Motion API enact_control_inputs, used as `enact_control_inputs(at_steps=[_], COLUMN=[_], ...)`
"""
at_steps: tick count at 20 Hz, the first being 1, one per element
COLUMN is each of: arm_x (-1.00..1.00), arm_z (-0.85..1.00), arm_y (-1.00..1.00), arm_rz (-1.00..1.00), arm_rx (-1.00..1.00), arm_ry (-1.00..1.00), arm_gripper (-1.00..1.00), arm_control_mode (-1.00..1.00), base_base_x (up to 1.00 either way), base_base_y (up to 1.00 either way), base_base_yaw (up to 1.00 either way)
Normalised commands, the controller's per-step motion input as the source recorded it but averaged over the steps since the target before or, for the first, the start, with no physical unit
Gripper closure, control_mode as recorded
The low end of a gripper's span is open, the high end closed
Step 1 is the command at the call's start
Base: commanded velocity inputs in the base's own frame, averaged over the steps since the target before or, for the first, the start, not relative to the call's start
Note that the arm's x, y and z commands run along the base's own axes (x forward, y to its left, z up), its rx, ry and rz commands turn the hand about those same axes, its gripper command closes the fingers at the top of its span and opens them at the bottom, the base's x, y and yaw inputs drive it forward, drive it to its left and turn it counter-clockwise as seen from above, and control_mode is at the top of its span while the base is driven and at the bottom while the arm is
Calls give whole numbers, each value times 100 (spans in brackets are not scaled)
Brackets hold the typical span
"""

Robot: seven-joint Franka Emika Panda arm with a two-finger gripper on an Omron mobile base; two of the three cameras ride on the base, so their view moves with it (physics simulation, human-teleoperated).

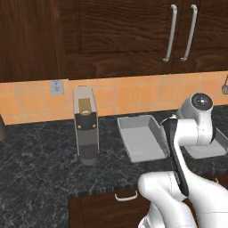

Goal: Place one lemon wedge and one steak in each tupperware on the nearby counter, to pack two identical lunches.

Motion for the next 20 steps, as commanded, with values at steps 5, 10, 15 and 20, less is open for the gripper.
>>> enact_control_inputs(at_steps=[5,10,15,20], arm_x=[77,94,69,72], arm_z=[-56,-66,-54,-65], arm_y=[62,6,-1,0], arm_rz=[7,10,4,2], arm_rx=[-1,0,0,0], arm_ry=[49,28,7,17], arm_gripper=[100,100,100,100], arm_control_mode=[-100,-100,-100,-100], base_base_x=[0,0,0,0], base_base_y=[0,0,0,0], base_base_yaw=[0,0,0,0])
